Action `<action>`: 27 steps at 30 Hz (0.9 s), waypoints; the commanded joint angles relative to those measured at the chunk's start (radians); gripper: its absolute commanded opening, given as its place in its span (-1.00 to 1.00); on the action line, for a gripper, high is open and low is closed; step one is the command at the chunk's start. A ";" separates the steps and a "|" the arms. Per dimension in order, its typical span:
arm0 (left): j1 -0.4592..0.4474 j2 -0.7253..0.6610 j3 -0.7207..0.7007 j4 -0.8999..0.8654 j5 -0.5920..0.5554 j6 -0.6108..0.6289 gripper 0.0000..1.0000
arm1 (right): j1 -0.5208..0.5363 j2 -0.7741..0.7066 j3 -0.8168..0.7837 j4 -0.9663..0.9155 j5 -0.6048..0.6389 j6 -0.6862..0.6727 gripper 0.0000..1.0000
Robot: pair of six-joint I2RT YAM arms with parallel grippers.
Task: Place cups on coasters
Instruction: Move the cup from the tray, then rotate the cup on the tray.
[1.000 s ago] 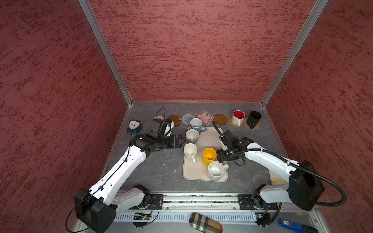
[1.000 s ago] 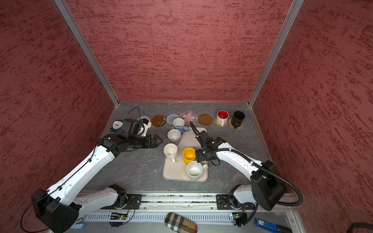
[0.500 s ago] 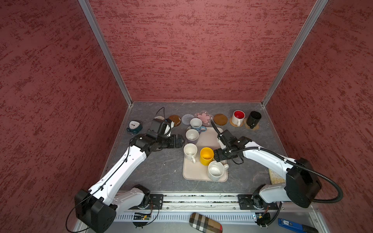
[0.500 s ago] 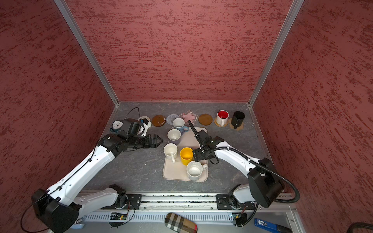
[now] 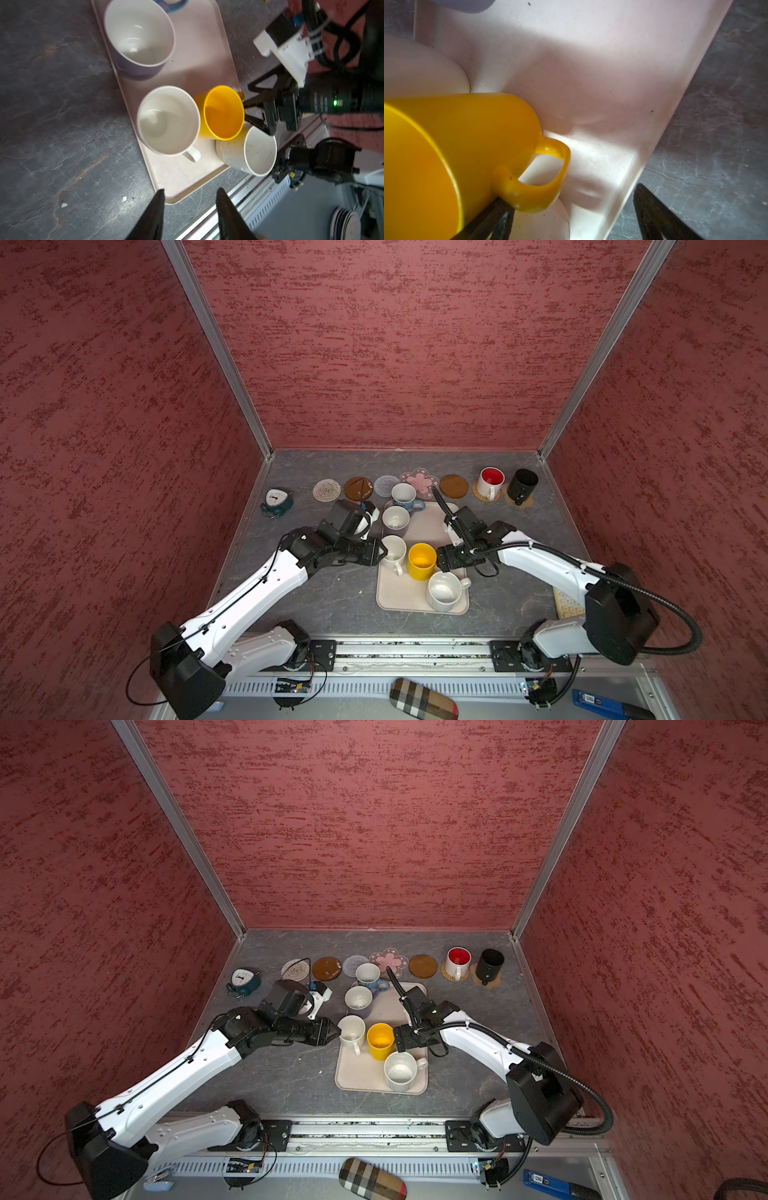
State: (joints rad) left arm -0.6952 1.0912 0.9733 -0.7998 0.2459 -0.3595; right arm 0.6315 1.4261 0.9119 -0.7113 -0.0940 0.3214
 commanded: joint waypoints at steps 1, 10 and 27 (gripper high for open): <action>-0.075 0.007 -0.022 0.048 -0.031 -0.018 -0.46 | 0.006 0.008 0.010 0.058 -0.020 -0.005 0.78; -0.270 0.128 0.001 0.071 -0.159 -0.068 -1.00 | 0.002 -0.001 -0.020 0.106 -0.054 -0.004 0.79; -0.287 0.354 0.081 0.193 -0.203 -0.102 -1.00 | -0.030 -0.063 -0.100 0.152 -0.066 0.028 0.77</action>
State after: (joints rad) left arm -0.9867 1.4250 1.0290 -0.6441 0.0608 -0.4557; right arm 0.6098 1.3945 0.8261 -0.5880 -0.1543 0.3340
